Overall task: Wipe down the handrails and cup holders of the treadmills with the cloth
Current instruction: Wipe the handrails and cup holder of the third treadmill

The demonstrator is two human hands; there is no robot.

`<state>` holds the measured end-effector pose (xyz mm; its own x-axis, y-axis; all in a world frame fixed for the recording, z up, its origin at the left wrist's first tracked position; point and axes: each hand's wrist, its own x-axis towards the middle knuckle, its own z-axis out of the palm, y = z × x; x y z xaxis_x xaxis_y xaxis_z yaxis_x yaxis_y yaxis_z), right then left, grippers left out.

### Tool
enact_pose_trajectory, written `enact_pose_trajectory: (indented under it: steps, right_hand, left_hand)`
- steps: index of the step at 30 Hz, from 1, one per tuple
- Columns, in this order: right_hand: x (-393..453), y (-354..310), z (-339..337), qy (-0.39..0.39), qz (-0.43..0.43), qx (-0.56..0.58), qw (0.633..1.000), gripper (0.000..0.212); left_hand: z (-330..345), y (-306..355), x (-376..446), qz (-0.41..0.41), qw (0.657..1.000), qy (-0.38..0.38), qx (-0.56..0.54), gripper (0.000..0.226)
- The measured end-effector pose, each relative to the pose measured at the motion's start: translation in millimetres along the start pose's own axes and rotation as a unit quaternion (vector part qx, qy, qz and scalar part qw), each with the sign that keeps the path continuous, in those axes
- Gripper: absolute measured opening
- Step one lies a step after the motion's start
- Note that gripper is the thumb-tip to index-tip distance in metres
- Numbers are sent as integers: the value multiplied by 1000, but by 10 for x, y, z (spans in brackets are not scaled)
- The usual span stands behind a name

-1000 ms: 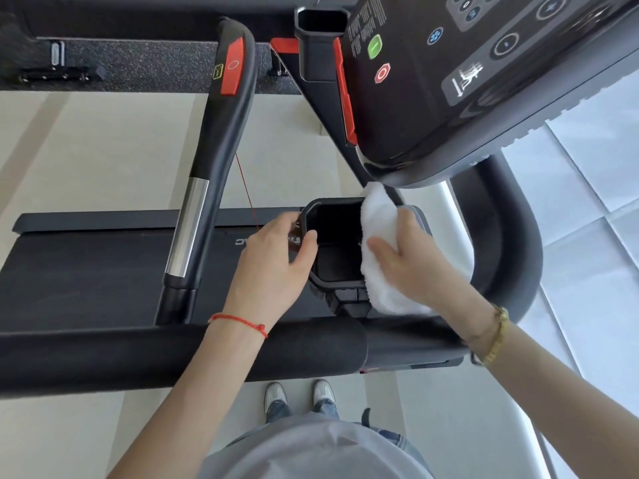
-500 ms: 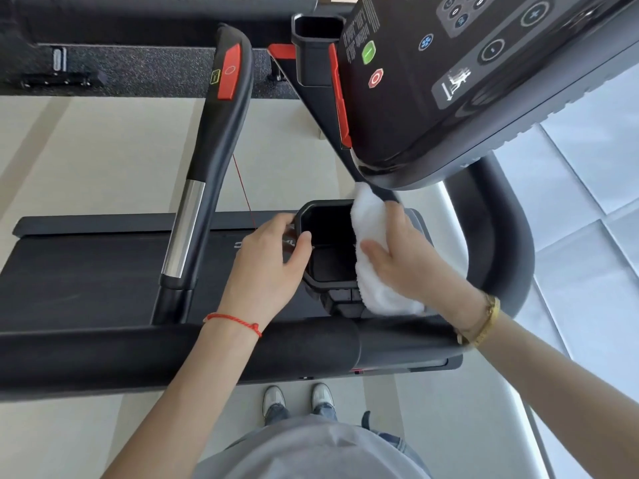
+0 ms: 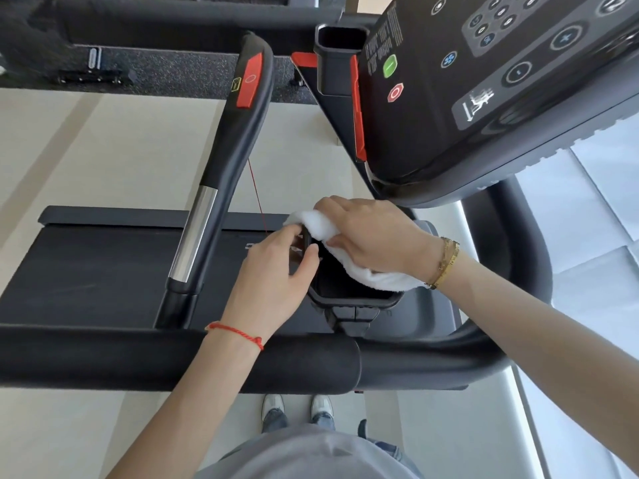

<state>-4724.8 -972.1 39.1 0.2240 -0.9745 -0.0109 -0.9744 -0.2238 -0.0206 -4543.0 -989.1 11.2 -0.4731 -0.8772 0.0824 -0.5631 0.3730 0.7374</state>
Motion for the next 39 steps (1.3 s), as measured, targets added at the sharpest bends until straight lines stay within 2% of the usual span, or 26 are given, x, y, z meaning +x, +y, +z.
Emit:
enact_pose_trajectory:
  steps: [5, 9, 12, 16, 21, 26, 29, 31, 34, 36, 39]
  right_hand:
    - [-85, 34, 29, 18, -15, 11, 1000, 43]
    - [-314, 66, 58, 18, 57, 99, 993, 60]
    - [-513, 16, 60, 35, 127, 205, 970, 67]
    - [-786, -146, 72, 74, 210, 302, 927, 61]
    - [-1139, -300, 22, 59, 230, 375, 896, 58]
    - [-1274, -413, -63, 58, 197, 312, 927, 55]
    - [-1257, -473, -127, 53, 91, 202, 974, 51]
    - [-1175, -504, -152, 21, 36, 130, 991, 46]
    - [-873, -613, -189, -61, 33, 84, 994, 32]
    - [-661, -647, -167, -113, 50, 46, 991, 37]
    - [-656, -586, -150, -113, 53, 93, 988, 39]
  left_hand:
    - [-6, 5, 5, 9, 1000, 4, -3, 25]
    - [-21, -3, 1, 9, 1000, 0, -8, 29]
    - [-24, -11, 0, 10, 1000, -1, -14, 28]
    - [-31, -10, 0, 15, 1000, -6, -12, 26]
    - [-33, -11, -1, 17, 1000, -13, -6, 23]
    - [-63, -9, -11, 8, 999, -37, -15, 28]
    - [-100, 1, -40, 7, 998, -53, -36, 31]
    - [-117, 3, -53, 7, 997, -57, -42, 32]
    - [-122, -1, -49, -7, 997, -52, -58, 34]
    - [-117, 3, -42, -18, 996, -51, -66, 37]
    - [-119, 3, -39, -22, 996, -47, -72, 39]
